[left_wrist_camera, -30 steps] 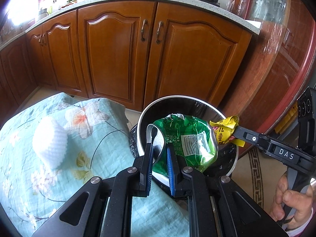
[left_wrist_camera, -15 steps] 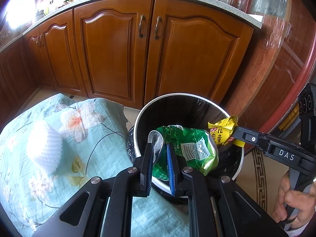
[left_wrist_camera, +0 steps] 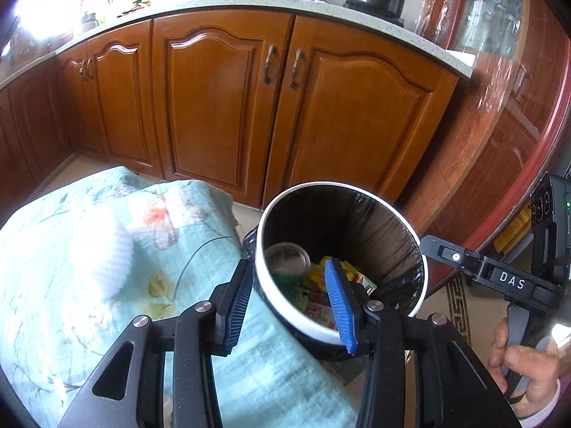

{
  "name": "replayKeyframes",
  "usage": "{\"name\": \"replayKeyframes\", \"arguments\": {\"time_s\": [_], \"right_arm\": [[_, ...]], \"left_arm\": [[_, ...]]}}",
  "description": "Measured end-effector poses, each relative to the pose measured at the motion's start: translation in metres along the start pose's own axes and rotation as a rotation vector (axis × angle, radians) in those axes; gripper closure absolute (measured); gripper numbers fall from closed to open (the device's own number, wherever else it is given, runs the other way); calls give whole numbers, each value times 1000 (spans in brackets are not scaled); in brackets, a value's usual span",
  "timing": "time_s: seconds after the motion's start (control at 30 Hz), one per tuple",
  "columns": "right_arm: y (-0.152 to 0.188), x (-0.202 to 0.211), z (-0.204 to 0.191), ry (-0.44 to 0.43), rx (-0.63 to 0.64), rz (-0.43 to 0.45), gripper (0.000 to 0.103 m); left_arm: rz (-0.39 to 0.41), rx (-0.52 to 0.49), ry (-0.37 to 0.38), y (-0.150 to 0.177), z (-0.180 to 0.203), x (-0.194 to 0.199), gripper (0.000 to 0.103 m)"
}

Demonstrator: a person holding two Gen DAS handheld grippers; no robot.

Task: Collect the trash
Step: 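Move both open tools back over the crumpled paper and foam net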

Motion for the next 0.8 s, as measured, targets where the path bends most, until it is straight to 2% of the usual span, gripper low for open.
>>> {"name": "replayKeyframes", "arguments": {"time_s": [0.07,0.23,0.27,0.47,0.6,0.8], "right_arm": [[3,6,-8,-18,0,17,51],[15,14,-37,-63,11,44,25],[17,15,-42,-69,14,45,24],[36,14,-75,-111,24,37,19],[45,12,-97,-137,34,28,19],[55,12,-121,-161,44,23,19]], "left_arm": [[11,27,4,5,-12,12,55],[32,95,30,18,-41,44,54],[41,107,28,20,-48,50,52],[99,150,3,35,-81,90,39],[102,178,-11,51,-101,106,39],[61,205,-30,75,-121,115,37]]}}
Point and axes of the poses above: each gripper's, at about its wrist camera, not at the fingertips, and x roughly against the way its jaws point, z to its right, y to its underside, the point moved 7 cm from there along -x, roughly the way its jaws point, and after that the axes turned 15 degrees about x, right-handed, at the moved point
